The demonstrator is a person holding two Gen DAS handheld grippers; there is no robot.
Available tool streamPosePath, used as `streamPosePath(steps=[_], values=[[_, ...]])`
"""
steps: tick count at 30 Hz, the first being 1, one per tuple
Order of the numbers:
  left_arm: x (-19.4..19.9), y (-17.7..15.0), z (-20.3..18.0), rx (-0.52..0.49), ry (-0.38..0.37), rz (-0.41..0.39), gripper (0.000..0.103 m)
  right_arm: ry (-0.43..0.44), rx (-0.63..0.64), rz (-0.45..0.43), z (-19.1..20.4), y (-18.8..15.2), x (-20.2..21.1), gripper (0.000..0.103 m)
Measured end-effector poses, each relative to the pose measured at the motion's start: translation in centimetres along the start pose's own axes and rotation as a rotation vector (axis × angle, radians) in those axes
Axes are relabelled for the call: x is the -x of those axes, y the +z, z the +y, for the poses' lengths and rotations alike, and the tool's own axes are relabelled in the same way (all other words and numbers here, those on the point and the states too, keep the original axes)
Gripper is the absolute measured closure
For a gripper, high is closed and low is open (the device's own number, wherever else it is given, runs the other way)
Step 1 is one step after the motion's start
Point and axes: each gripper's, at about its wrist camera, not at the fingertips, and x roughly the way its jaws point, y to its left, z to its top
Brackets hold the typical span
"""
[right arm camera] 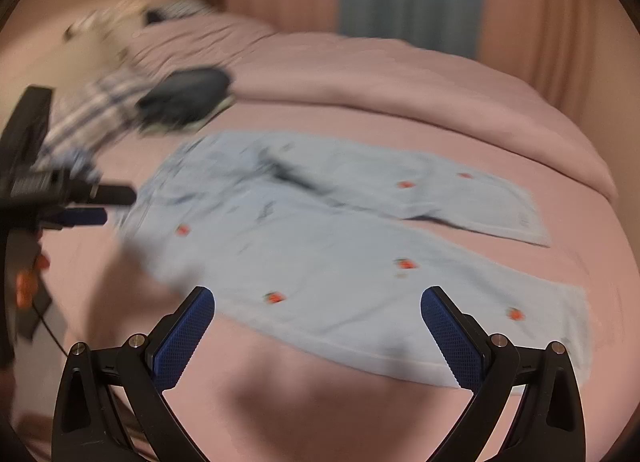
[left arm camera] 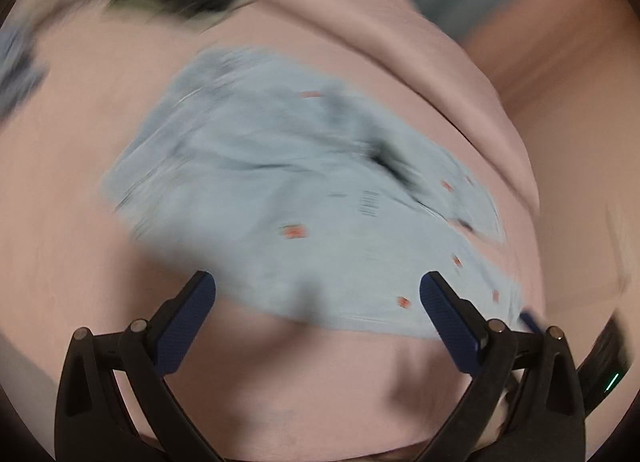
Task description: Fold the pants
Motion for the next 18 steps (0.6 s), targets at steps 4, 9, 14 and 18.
streamPosePath(steps=[4, 9, 14, 18], values=[[-0.1, -0.1, 5.7, 0.198, 0.054, -0.007, 0.001, 0.068, 0.131, 0.013, 3.5, -0.7, -2.7, 0.0], [-1.5, -0.6, 8.6, 0.325, -0.049, -0.005, 0.002, 0.134, 0.343, 0.02, 8.5, -2.1, -5.3, 0.009], [-2.9, 0.7, 8.5, 0.35, -0.114, -0.051, 0.009, 0.132, 0.5, 0.039, 11.7, -2.8, -8.2, 0.029], [-4.4, 2.1, 9.1, 0.348, -0.115, -0.056, 0.047, 0.112, 0.516, 0.027, 12.2, -2.7, -9.9, 0.04]])
